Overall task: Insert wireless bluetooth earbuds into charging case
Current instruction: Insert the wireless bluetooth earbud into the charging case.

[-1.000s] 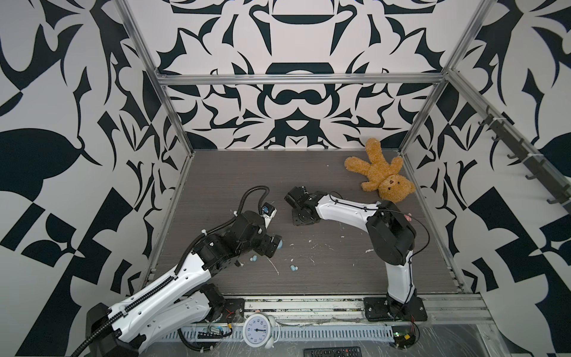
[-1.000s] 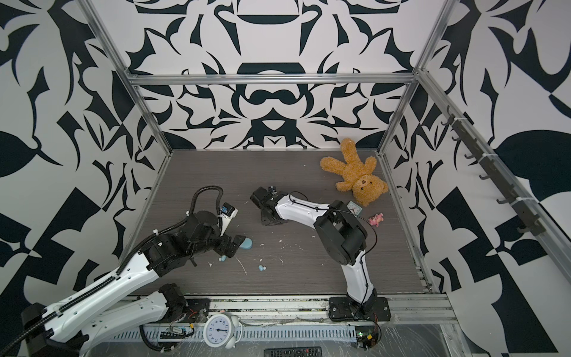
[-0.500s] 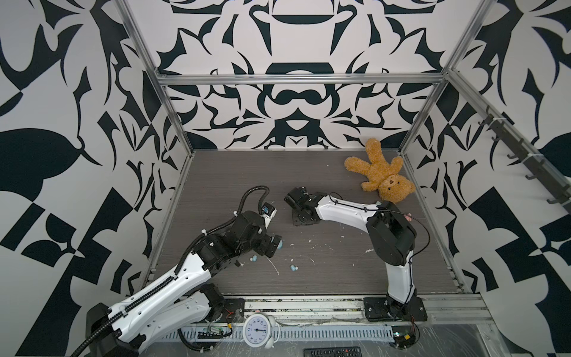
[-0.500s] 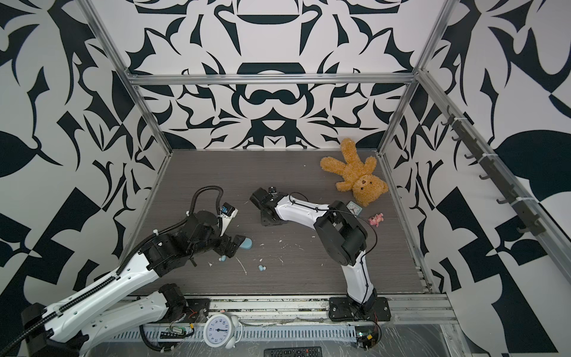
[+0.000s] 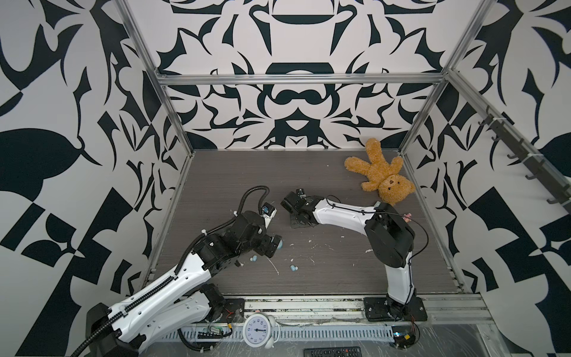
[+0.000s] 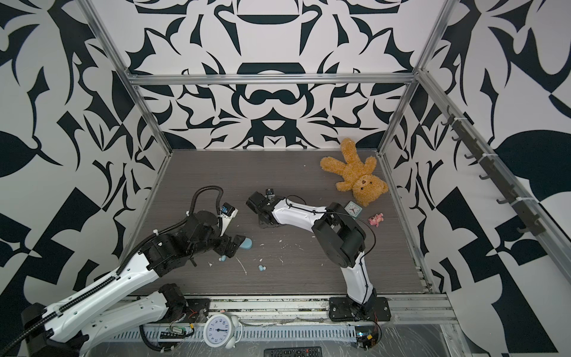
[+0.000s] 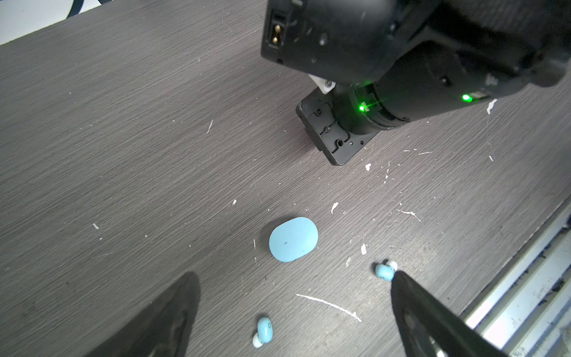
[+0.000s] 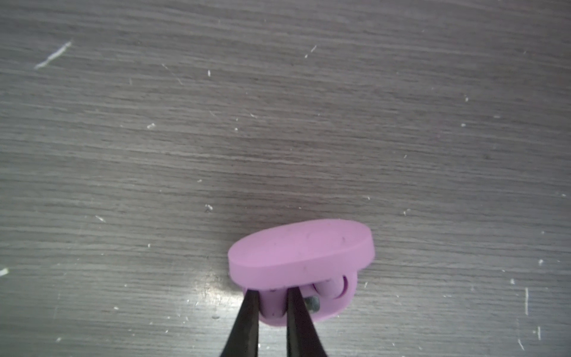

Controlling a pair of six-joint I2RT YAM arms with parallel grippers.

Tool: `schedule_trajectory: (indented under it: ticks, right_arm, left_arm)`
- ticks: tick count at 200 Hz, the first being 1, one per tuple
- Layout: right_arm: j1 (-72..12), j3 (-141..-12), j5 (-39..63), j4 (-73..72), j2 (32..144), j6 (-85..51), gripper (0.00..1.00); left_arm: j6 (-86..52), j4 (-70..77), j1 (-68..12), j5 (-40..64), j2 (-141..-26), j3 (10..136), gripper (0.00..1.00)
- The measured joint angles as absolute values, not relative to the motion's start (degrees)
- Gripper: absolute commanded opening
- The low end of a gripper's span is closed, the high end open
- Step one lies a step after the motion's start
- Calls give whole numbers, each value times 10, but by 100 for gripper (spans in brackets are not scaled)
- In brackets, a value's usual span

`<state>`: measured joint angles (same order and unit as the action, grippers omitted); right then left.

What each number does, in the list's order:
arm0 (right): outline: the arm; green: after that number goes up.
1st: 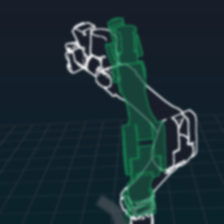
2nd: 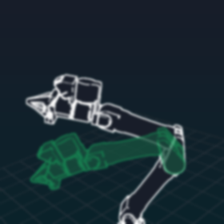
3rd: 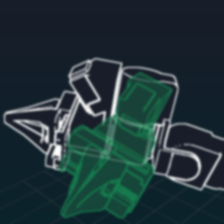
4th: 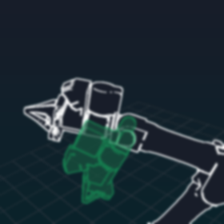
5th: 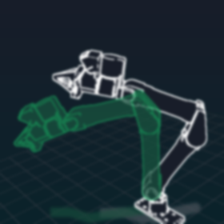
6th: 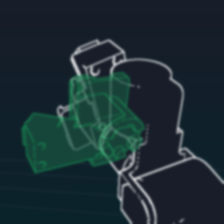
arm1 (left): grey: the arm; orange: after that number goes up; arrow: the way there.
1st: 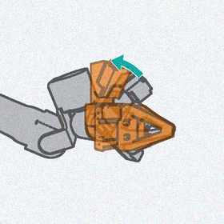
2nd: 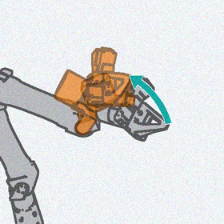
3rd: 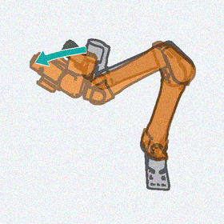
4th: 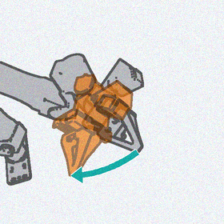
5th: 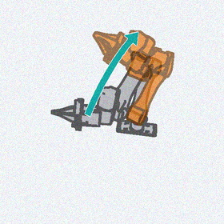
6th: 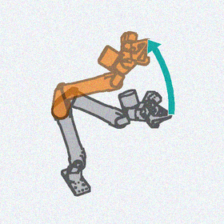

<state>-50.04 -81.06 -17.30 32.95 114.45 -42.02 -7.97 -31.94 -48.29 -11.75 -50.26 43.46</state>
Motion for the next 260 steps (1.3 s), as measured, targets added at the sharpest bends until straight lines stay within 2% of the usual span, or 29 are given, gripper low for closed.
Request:
schedule_trajectory:
  ticks: [55, 145, 192, 219, 249, 260]
  right_arm:
    - [-507, -804, -187, 321, 1145, -426, 13]
    - [-510, -804, -192, 318, 1145, -438, 34]
    - [-513, -794, -189, 314, 1139, -447, 49]
    - [-513, -775, -184, 314, 1105, -453, 66]
    - [-513, -752, -177, 308, 1039, -449, 80]
    - [-513, -740, -173, 298, 1013, -448, 88]
  left_arm:
    - [-79, -319, -483, -117, -503, 435, 99]
    - [-79, -319, -483, -117, -503, 435, 99]
    - [-79, -319, -483, -117, -503, 435, 99]
    - [-79, -319, -483, -117, -504, 435, 99]
    - [-79, -319, -483, -117, -504, 435, 99]
    - [-79, -319, -483, -118, -504, 435, 99]
